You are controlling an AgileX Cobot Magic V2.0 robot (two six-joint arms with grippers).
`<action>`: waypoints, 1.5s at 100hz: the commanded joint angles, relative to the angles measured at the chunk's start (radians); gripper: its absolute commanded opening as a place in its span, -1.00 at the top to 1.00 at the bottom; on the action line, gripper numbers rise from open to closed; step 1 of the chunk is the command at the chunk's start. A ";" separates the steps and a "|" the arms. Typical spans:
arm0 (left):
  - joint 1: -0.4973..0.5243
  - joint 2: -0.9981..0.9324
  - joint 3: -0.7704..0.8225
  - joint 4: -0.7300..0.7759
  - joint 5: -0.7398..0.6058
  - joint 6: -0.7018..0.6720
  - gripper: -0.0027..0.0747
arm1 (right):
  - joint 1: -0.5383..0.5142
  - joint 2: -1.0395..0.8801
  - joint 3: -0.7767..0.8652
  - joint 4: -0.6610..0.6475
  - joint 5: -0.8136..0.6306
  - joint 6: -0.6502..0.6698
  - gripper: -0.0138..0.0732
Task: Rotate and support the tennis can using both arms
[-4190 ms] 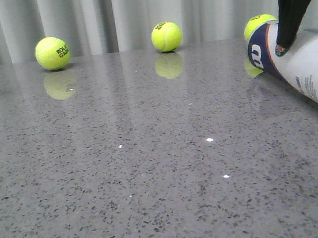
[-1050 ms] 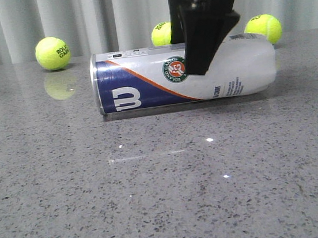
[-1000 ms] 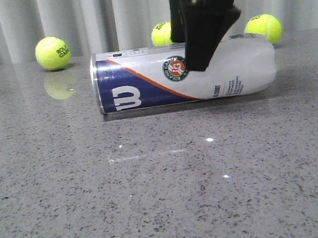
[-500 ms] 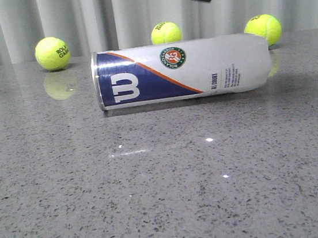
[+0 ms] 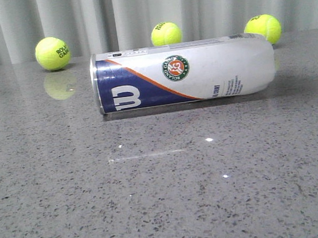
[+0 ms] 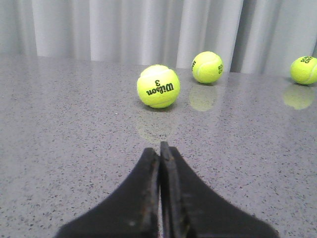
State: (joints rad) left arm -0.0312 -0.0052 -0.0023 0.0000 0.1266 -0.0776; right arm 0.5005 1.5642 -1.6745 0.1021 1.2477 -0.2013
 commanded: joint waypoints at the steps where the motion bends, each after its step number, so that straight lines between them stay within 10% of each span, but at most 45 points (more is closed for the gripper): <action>1: 0.001 -0.039 0.048 -0.006 -0.078 -0.008 0.99 | -0.013 -0.079 -0.005 -0.002 0.031 0.166 0.81; 150: 0.001 -0.039 0.020 0.000 -0.269 -0.008 0.99 | -0.015 -1.206 1.210 -0.029 -0.976 0.294 0.81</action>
State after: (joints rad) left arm -0.0312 -0.0052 -0.0023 0.0000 -0.0594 -0.0776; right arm 0.4910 0.4133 -0.4735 0.0854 0.3775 0.0954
